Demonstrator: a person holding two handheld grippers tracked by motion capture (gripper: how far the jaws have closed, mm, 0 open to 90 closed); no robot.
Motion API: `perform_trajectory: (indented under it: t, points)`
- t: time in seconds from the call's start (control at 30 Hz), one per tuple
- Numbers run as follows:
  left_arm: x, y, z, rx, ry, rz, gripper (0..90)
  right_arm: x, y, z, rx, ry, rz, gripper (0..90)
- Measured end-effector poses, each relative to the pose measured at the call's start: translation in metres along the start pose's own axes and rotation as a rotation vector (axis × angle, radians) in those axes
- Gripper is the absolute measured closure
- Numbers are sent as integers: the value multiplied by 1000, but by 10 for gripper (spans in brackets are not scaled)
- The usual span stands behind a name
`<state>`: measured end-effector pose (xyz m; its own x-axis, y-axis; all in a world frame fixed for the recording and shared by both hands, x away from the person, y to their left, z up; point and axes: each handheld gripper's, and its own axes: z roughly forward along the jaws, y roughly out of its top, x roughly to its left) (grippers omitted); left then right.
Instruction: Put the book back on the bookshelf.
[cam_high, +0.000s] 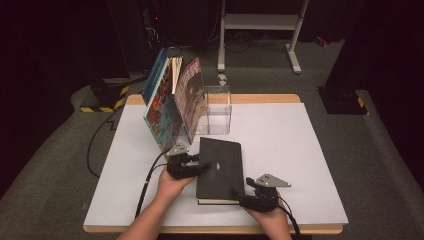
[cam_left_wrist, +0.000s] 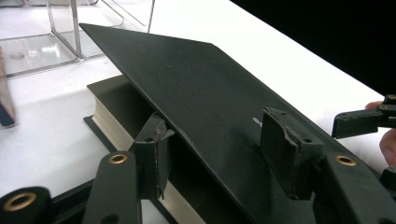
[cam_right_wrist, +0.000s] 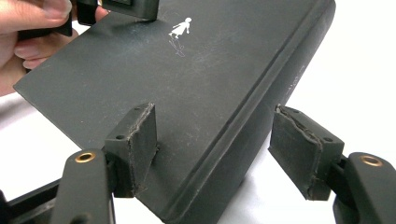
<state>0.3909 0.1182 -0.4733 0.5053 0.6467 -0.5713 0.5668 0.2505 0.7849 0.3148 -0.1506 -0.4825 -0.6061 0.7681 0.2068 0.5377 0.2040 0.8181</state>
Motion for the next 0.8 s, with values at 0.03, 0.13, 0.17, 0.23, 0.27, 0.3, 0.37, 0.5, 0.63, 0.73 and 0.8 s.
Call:
perform_trajectory:
  t: [0.03,0.13,0.17,0.23,0.27,0.3,0.37,0.5,0.63,0.73,0.8]
  points:
    - [0,0,-1,4,1,3,457,0,0,0,0,0,-2,317]
    - [1,-1,-1,11,7,5,459,0,0,1,3,2,-1,316]
    - [1,-1,-1,12,7,8,459,-1,-1,1,4,4,1,316]
    - [1,-1,-1,14,6,16,462,-1,-1,1,5,7,5,316]
    - [1,-1,-1,12,7,17,464,-1,-1,1,5,8,3,313]
    - [1,-1,-1,12,7,17,466,-2,-1,1,4,8,1,311]
    - [0,-2,-2,-1,3,33,471,-3,0,2,1,9,-1,311]
    - [-6,-3,-4,-36,-6,62,492,-9,6,7,2,7,20,301]
    - [-9,-4,-5,-51,-9,83,502,-18,15,15,12,-7,42,295]
    - [-12,-4,-6,-62,-13,103,504,-21,19,18,21,-12,49,294]
    - [-15,-4,-7,-77,-18,124,519,-24,23,22,20,-12,48,292]
